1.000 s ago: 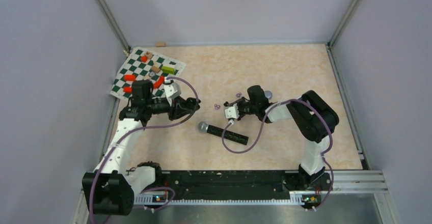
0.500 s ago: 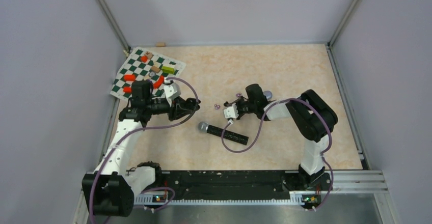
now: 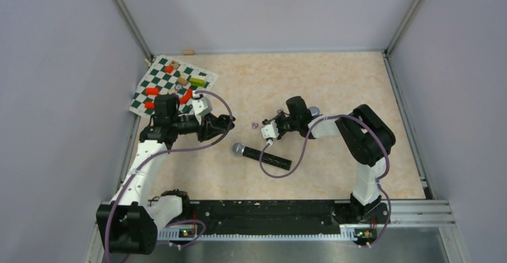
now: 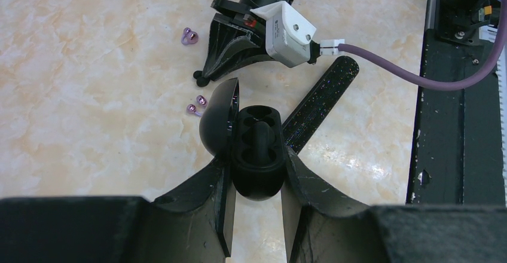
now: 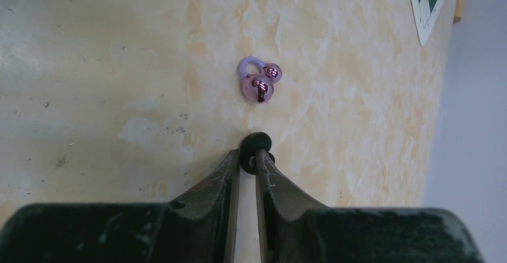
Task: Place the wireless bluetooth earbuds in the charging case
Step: Pick up the earbud from the center of the board.
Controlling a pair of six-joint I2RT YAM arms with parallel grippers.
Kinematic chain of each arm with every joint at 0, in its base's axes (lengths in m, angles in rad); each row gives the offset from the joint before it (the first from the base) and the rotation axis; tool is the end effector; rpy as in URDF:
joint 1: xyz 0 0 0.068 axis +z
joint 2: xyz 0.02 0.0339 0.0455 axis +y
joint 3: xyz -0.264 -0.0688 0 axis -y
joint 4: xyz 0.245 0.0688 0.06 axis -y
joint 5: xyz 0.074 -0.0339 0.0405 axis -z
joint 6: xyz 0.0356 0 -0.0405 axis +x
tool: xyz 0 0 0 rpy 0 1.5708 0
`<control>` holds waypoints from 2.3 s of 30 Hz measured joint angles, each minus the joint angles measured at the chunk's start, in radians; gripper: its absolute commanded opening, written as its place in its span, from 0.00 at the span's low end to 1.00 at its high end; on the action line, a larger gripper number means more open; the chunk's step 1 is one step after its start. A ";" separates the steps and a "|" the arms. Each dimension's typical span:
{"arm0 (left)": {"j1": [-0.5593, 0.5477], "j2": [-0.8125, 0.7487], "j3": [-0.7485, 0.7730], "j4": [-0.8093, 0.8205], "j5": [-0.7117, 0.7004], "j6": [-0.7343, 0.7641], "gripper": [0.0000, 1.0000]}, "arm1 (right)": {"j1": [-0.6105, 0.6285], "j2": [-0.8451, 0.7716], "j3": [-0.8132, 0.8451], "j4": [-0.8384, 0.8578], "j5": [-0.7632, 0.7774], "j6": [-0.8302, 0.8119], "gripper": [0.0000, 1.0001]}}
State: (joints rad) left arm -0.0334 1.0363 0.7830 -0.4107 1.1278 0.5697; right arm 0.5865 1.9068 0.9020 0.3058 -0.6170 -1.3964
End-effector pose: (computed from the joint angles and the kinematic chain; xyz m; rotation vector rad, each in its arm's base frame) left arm 0.2068 -0.0391 0.2824 1.0939 1.5974 -0.8894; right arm 0.2951 0.2208 0.1218 -1.9361 0.8926 0.2307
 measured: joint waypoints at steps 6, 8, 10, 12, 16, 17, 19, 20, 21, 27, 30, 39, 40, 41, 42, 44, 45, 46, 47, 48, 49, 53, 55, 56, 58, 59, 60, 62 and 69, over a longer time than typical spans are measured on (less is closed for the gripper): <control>0.000 0.000 0.000 0.001 -0.001 -0.007 0.00 | 0.000 0.002 0.017 -0.031 -0.002 -0.014 0.16; 0.000 0.000 0.000 0.001 -0.002 -0.011 0.00 | 0.000 0.003 0.021 -0.041 -0.002 -0.016 0.17; 0.000 0.000 0.000 0.002 -0.002 -0.015 0.00 | 0.000 0.005 0.026 -0.048 -0.003 -0.018 0.19; 0.000 0.000 0.000 0.005 -0.002 -0.018 0.00 | 0.000 0.008 0.036 -0.058 -0.004 -0.019 0.21; 0.000 0.000 -0.001 0.008 -0.003 -0.018 0.00 | 0.000 0.013 0.049 -0.071 -0.006 -0.028 0.23; 0.000 0.000 -0.002 0.008 -0.002 -0.018 0.00 | 0.001 0.014 0.051 -0.074 -0.006 -0.031 0.23; 0.000 0.000 -0.002 0.008 -0.002 -0.019 0.00 | 0.001 0.015 0.059 -0.086 -0.008 -0.036 0.23; 0.000 0.000 -0.002 0.008 -0.002 -0.019 0.00 | 0.001 0.017 0.063 -0.090 -0.008 -0.037 0.23; 0.000 0.000 -0.002 0.008 -0.003 -0.019 0.00 | 0.001 0.018 0.065 -0.091 -0.008 -0.037 0.22; 0.000 0.000 -0.002 0.009 -0.002 -0.021 0.00 | 0.003 0.023 0.069 -0.090 -0.004 -0.039 0.18; 0.000 0.000 -0.002 0.009 -0.002 -0.022 0.00 | 0.003 0.030 0.069 -0.066 0.005 -0.032 0.14; 0.000 0.000 -0.002 0.009 -0.002 -0.022 0.00 | 0.003 0.033 0.069 -0.047 0.011 0.007 0.11; 0.000 0.000 -0.002 0.010 -0.002 -0.022 0.00 | 0.003 0.032 0.069 -0.048 0.011 0.013 0.10; 0.000 0.000 -0.002 0.010 -0.002 -0.022 0.00 | 0.003 0.028 0.069 -0.053 0.013 0.022 0.10; 0.000 0.000 -0.002 0.010 -0.002 -0.023 0.00 | 0.003 0.024 0.069 -0.061 0.015 0.032 0.10; 0.001 0.000 -0.002 0.010 -0.002 -0.022 0.00 | 0.003 0.010 0.069 -0.086 0.016 0.061 0.10; 0.001 0.000 -0.002 0.010 -0.002 -0.022 0.00 | 0.003 0.001 0.069 -0.100 0.015 0.078 0.10; 0.001 0.000 -0.002 0.010 -0.002 -0.022 0.00 | 0.004 -0.011 0.069 -0.121 0.013 0.101 0.10; 0.001 0.000 -0.002 0.010 -0.002 -0.022 0.00 | 0.004 -0.027 0.069 -0.140 0.011 0.124 0.10; 0.001 0.000 -0.002 0.010 -0.002 -0.022 0.00 | 0.004 -0.045 0.069 -0.159 0.006 0.148 0.10; 0.001 0.000 -0.002 0.010 -0.002 -0.022 0.00 | 0.004 -0.069 0.069 -0.176 0.001 0.174 0.10; 0.001 -0.001 -0.002 0.010 0.002 -0.022 0.00 | 0.003 -0.192 0.069 -0.224 -0.022 0.297 0.10; 0.001 -0.006 -0.002 0.010 0.004 -0.022 0.00 | 0.003 -0.248 0.069 -0.233 -0.028 0.358 0.10; 0.001 -0.008 -0.002 0.010 0.006 -0.022 0.00 | 0.002 -0.279 0.071 -0.249 -0.030 0.397 0.10; 0.001 -0.016 -0.002 0.011 0.010 -0.022 0.00 | -0.002 -0.325 0.087 -0.282 -0.035 0.467 0.10; 0.000 -0.019 -0.002 0.011 0.010 -0.022 0.00 | -0.003 -0.351 0.103 -0.308 -0.039 0.512 0.10; -0.002 -0.020 -0.002 0.011 0.009 -0.022 0.00 | -0.006 -0.370 0.116 -0.324 -0.041 0.542 0.09; -0.011 -0.020 -0.002 0.013 0.007 -0.022 0.00 | -0.010 -0.408 0.148 -0.365 -0.047 0.610 0.09; -0.127 0.023 0.029 -0.010 -0.045 0.004 0.00 | -0.022 -0.566 0.221 -0.450 -0.095 0.827 0.08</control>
State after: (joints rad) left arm -0.1608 1.0588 0.8124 -0.4210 1.0824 0.5735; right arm 0.5644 1.3407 1.1229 -0.1444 -0.7124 -0.5690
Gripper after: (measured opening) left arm 0.345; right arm 0.092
